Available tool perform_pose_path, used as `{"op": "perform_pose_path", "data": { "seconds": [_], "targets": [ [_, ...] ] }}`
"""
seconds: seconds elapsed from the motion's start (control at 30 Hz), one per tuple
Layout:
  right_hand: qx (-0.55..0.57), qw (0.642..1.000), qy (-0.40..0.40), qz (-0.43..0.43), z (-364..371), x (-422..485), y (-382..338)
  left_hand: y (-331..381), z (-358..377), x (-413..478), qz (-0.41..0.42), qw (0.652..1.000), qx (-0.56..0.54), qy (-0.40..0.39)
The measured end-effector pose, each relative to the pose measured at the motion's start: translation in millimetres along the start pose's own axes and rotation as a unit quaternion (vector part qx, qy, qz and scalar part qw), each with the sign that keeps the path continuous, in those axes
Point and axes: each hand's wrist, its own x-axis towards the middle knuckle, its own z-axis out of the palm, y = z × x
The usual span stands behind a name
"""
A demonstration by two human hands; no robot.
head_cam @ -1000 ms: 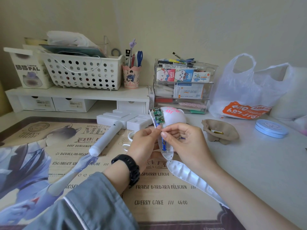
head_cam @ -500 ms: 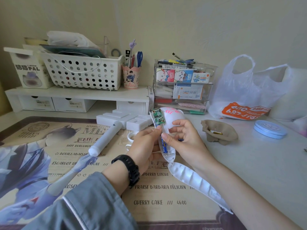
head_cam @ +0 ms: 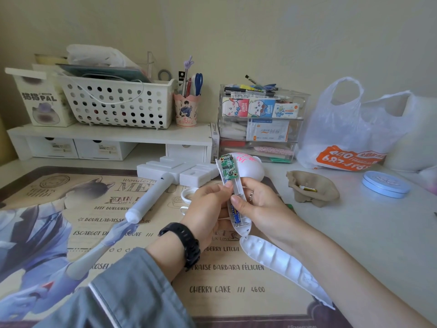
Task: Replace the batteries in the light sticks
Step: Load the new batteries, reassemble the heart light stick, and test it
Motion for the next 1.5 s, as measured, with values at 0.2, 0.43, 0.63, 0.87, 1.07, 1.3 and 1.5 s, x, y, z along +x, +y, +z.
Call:
{"op": "perform_pose_path", "data": {
  "seconds": [0.2,0.43,0.63,0.87,1.07,1.3,1.5],
  "targets": [
    [-0.022,0.999,0.028,0.022,1.0,0.9,-0.7,-2.3,0.9,1.4,0.01,1.0,0.019,-0.003],
    [-0.045,0.997,-0.01,0.062,-2.3,0.3,-0.6,-6.5,2.6,0.3,0.017,0.998,0.052,-0.009],
    [0.093,0.992,-0.064,0.058,-7.5,-5.9,-10.2,-4.6,1.8,0.1,0.024,0.998,0.059,-0.02],
    [0.024,0.998,-0.051,0.033,1.4,-3.2,-1.5,-5.5,1.5,1.7,0.019,0.999,0.051,-0.003],
    [0.041,0.996,-0.079,0.02,-0.1,-3.6,-7.1,2.5,-1.6,1.9,0.001,1.0,0.003,-0.002],
    [-0.011,1.0,-0.002,0.013,-1.1,-2.3,-6.0,-2.7,0.2,2.0,0.006,1.0,0.002,-0.019],
    [0.07,0.996,-0.029,0.038,-24.8,-2.9,-24.0,1.1,-3.5,4.0,0.002,0.998,0.007,-0.066]
  ]
}}
